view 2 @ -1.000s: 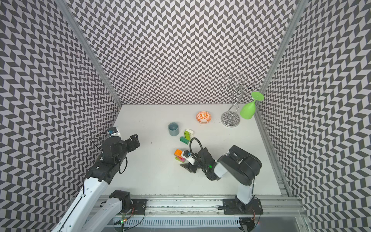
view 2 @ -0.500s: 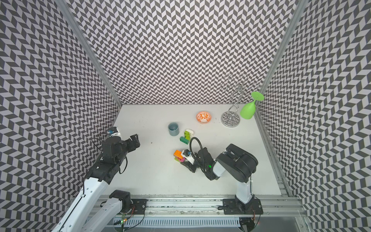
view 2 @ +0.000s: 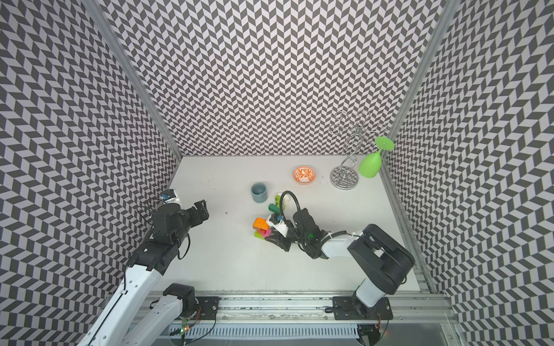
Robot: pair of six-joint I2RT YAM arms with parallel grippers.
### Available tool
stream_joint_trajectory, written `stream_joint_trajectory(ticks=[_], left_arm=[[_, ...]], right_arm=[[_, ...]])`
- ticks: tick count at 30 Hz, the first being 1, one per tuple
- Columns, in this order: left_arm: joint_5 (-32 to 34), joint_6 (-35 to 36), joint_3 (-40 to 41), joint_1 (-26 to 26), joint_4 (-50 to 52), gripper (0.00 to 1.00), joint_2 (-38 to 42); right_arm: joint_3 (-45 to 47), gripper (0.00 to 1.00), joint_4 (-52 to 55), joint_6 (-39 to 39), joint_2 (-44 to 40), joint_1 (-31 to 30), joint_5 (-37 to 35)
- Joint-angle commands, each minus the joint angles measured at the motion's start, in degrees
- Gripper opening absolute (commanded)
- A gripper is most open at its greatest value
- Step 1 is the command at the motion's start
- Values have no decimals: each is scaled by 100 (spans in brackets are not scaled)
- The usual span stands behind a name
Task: Assemble the letter s with lego
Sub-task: Adjust the lego brick at the center of the board.
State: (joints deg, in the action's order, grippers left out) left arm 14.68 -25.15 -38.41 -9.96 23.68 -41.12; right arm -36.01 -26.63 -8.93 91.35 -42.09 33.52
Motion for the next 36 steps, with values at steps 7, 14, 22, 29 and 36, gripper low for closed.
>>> stream_joint_trajectory(ticks=[7,14,22,29,36], left_arm=[[-17,36,28,64,-92,90,110],[-80,28,52,107,-127,90,133],[-123,36,60,125,-142,90,120],[-167,26,62,165,-171,90,139],[-167,21,54,169,-151,90,153]], right_arm=[[-1124,20,3005,1111,51,1253,1676],[-1196,20,3633,1300,109,2468,2346],[-1514,19,3549,1499,1000,2935,2797],[-1640,21,3408,1619,1543,3248,3008],[-1594,33,2995,1895,1914,3448,2839]])
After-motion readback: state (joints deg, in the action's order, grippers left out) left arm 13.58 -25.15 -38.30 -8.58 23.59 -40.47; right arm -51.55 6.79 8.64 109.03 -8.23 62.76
